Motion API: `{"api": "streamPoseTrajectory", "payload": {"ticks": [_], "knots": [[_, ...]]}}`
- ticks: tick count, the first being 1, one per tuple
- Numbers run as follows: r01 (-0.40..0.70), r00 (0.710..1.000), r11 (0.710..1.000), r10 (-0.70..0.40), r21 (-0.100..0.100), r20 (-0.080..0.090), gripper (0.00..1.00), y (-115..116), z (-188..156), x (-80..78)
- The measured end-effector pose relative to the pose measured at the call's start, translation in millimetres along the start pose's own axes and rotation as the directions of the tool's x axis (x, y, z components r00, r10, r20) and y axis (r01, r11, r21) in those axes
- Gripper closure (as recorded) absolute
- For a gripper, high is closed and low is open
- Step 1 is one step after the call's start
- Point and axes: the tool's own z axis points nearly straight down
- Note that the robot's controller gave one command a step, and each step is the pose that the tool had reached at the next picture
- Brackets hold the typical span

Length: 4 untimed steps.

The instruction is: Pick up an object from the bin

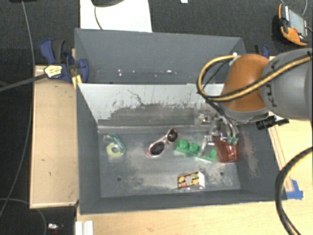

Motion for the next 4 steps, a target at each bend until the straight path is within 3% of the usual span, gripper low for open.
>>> {"api": "streamPoseTrajectory", "payload": {"ticks": [1,2,4], "knots": [[-0.237,0.971,0.972,0.237,-0.005,0.023,0.00,14,29,2.7],[-0.231,0.973,0.973,0.231,-0.001,0.005,1.00,15,28,16.1],[-0.229,0.973,0.973,0.229,0.000,0.002,1.00,15,17,17.2]]}}
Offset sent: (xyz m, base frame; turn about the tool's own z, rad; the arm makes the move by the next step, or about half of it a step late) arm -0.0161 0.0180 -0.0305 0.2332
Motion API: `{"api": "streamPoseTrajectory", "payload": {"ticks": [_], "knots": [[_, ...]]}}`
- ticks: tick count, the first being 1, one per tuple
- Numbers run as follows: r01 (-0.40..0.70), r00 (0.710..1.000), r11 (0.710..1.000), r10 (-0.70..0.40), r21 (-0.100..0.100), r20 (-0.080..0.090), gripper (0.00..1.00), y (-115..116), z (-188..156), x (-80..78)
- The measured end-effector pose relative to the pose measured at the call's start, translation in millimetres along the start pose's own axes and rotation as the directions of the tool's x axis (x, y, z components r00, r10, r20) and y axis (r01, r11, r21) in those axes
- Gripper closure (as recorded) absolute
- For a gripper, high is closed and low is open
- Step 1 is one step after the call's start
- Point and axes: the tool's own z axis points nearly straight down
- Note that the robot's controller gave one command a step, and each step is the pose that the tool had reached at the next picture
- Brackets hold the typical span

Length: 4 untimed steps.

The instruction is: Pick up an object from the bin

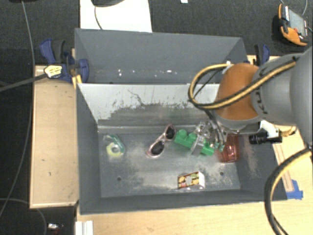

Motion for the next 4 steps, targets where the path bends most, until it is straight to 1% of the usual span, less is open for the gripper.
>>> {"api": "streamPoseTrajectory", "payload": {"ticks": [1,4], "knots": [[0.002,1.000,1.000,-0.002,-0.001,0.003,1.00,0,-13,-0.6],[0.005,1.000,1.000,-0.005,-0.002,0.008,1.00,0,-34,-1.4]]}}
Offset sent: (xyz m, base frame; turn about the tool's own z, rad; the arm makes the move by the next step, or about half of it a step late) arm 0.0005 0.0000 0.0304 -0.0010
